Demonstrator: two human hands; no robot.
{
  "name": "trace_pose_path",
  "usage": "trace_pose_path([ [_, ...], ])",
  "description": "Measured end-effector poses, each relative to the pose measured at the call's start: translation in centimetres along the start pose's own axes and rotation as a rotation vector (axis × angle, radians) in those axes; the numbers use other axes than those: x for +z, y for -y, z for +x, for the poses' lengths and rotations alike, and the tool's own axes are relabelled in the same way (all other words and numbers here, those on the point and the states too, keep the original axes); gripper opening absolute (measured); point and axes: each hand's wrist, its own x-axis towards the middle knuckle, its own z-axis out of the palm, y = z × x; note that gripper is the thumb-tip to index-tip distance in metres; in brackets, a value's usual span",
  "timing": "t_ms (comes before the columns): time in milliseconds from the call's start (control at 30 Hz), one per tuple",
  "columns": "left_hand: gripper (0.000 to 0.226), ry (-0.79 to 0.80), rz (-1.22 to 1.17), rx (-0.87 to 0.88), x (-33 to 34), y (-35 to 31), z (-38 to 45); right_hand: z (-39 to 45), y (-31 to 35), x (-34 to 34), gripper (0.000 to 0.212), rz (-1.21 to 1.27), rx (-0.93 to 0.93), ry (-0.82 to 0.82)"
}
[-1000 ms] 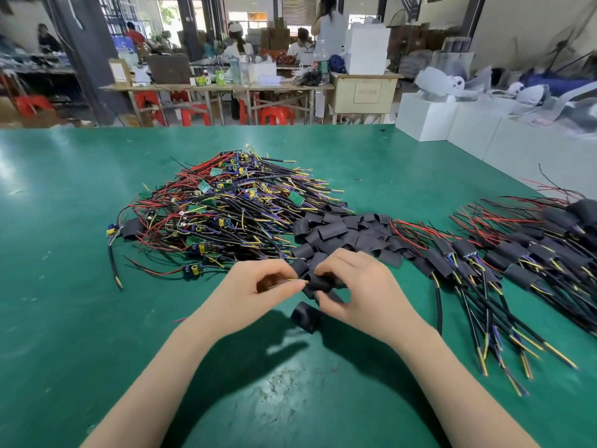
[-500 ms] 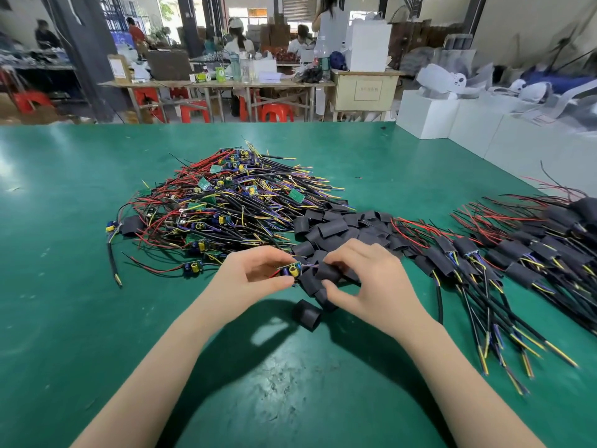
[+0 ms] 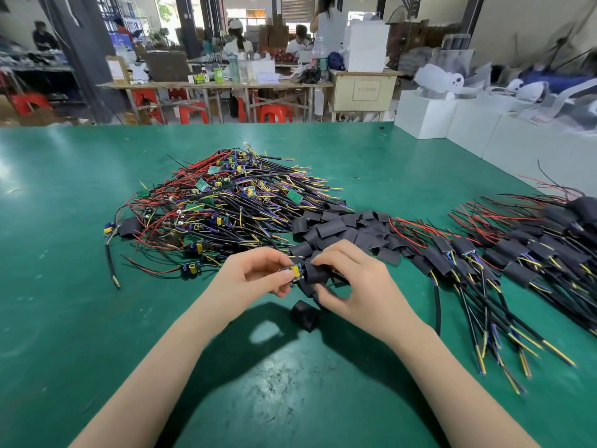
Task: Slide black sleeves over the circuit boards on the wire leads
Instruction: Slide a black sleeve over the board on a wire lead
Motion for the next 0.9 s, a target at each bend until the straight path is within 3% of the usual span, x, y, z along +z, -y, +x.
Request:
trace_pose_path([
  [267,0.018,-0.004,-0.119,-0.043,-0.4,0.3,0.2,-0.1,-0.2,-0.1,0.033,0.037,0.013,0.017],
  [900,0.017,0.074,0.026,0.037,-1.8,-0.1,0.2,0.7,0.3,0.4,0.028,0.204,0.195,0.009],
])
